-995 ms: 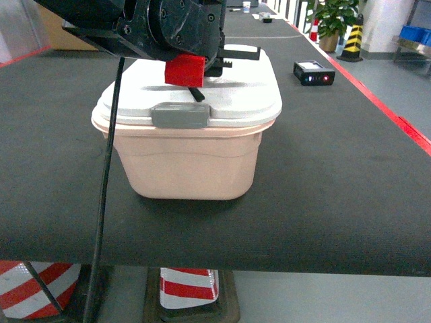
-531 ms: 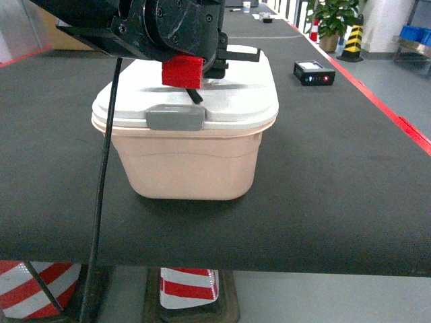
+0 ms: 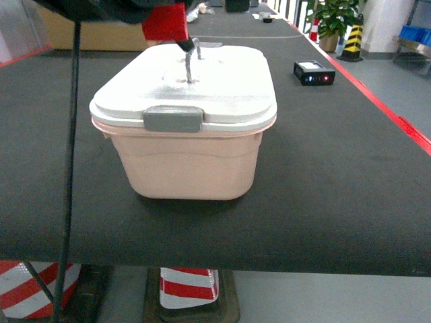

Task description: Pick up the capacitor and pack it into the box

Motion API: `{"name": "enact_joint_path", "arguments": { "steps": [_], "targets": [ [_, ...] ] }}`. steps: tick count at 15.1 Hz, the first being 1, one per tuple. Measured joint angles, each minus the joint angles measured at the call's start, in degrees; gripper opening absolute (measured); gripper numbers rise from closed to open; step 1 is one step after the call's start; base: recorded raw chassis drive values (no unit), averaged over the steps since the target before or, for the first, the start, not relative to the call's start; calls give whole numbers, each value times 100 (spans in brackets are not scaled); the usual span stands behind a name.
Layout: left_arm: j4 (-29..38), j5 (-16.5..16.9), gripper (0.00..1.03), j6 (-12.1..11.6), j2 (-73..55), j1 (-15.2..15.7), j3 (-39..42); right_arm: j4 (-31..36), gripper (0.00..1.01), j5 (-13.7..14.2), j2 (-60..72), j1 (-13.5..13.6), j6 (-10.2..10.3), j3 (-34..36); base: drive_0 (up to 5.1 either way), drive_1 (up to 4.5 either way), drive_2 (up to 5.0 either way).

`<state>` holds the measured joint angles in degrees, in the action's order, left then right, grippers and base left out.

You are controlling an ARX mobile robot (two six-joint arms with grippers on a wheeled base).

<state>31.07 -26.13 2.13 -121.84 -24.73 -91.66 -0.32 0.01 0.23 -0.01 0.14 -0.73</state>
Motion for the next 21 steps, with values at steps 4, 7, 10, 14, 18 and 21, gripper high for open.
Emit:
{"name": "enact_joint_path", "arguments": {
  "steps": [4, 7, 10, 14, 18, 21],
  "targets": [
    [1025, -103, 98, -267, 1497, 142, 1340, 0, 98, 2, 0, 0, 0, 0, 0, 0, 0],
    [1456, -315, 98, -564, 2457, 439, 2402, 0, 98, 0, 0, 0, 0, 0, 0, 0, 0],
    [1816, -450, 98, -833, 3324, 741, 3519, 0, 98, 0, 0, 0, 0, 0, 0, 0, 0],
    [2046, -597, 98, -1423, 4168, 743, 4603, 2, 98, 0, 0, 0, 0, 0, 0, 0, 0],
    [199, 990, 75, -728, 4946, 1115, 5007, -7, 98, 4, 0, 0, 0, 0, 0, 0, 0],
    [605, 1622, 36, -317, 5807, 1537, 6489, -2, 98, 0, 0, 0, 0, 0, 0, 0, 0]
  ]
}}
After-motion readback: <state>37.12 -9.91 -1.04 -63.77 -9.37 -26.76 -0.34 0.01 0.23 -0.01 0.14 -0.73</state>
